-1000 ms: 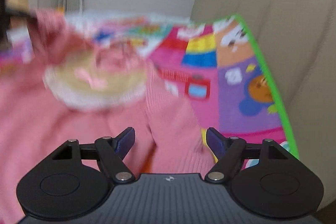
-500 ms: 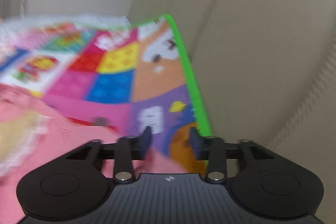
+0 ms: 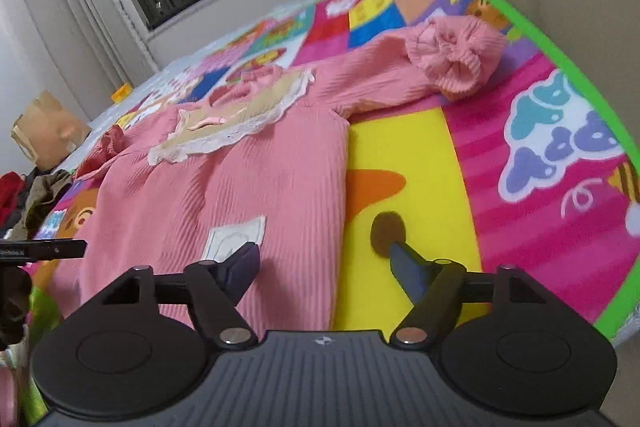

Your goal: Fold clothes

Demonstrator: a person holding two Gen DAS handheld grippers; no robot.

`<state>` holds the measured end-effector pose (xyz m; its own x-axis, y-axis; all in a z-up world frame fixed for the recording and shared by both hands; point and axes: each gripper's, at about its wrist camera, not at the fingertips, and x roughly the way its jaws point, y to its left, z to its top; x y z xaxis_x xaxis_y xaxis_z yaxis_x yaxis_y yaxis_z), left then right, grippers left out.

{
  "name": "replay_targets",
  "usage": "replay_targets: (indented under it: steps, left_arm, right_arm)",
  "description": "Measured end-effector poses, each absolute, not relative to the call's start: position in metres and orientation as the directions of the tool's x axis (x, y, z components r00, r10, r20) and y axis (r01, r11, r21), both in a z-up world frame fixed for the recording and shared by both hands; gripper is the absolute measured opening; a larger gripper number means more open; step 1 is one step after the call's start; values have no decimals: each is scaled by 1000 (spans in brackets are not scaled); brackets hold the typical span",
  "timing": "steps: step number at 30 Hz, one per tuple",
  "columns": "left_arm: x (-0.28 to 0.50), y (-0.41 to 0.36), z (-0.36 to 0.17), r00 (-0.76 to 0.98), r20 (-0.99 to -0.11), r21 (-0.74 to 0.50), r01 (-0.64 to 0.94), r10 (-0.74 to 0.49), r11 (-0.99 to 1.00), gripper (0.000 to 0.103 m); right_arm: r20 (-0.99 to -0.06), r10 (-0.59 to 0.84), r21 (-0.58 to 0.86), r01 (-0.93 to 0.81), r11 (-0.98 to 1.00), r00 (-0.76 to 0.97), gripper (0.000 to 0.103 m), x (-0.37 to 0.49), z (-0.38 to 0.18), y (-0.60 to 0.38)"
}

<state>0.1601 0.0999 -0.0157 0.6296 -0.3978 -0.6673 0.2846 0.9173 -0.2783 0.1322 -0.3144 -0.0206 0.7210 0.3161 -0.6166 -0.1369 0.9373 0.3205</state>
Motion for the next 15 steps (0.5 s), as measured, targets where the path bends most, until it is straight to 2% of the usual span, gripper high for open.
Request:
replay_targets:
  steps: [1,2,3,4,5,6,7,9,13,15]
  left_arm:
    - [153,95,-18,623,-670,-278,295,-404,914,83]
    - [145,89,-20,616,-672,-277,305,-411,911,75]
    - [141,86,-21,620,-672,-270,304,-405,914,60]
    - [139,84,-20,620,-675,-267,301,-401,915,51]
    - [136,82,-19,620,-677,-265,298,-397,917,33]
    - [131,81,-18,607,-681,-277,305,-410,911,16]
    - [127,80,-18,593,-684,-290,314,-425,904,11]
    - [118,78,-16,564,-690,-316,330,-454,890,11]
    - [96,71,-12,531,-691,-287,420,-490,861,11]
    - [103,73,-5,558,-676,-277,414,-482,867,20]
  right_arm:
    - [-608,311,302,-150,941,731,72,128,-22,-309]
    - [-604,315,293,-163,942,732,55,125,-22,-302]
    - [-604,323,294,-172,940,729,44,123,-24,-297]
    - [-606,326,287,-183,940,725,31,121,-24,-293]
    - [-610,325,272,-195,942,722,12,119,-23,-288]
    - [-613,332,269,-206,941,717,4,117,-22,-286]
    - [-613,344,280,-211,936,711,4,114,-20,-288]
    - [-612,344,280,-211,936,712,4,108,-15,-296]
    - [-618,317,262,-192,946,720,4,96,-6,-316]
    - [-620,302,231,-199,952,724,5,90,-2,-323]
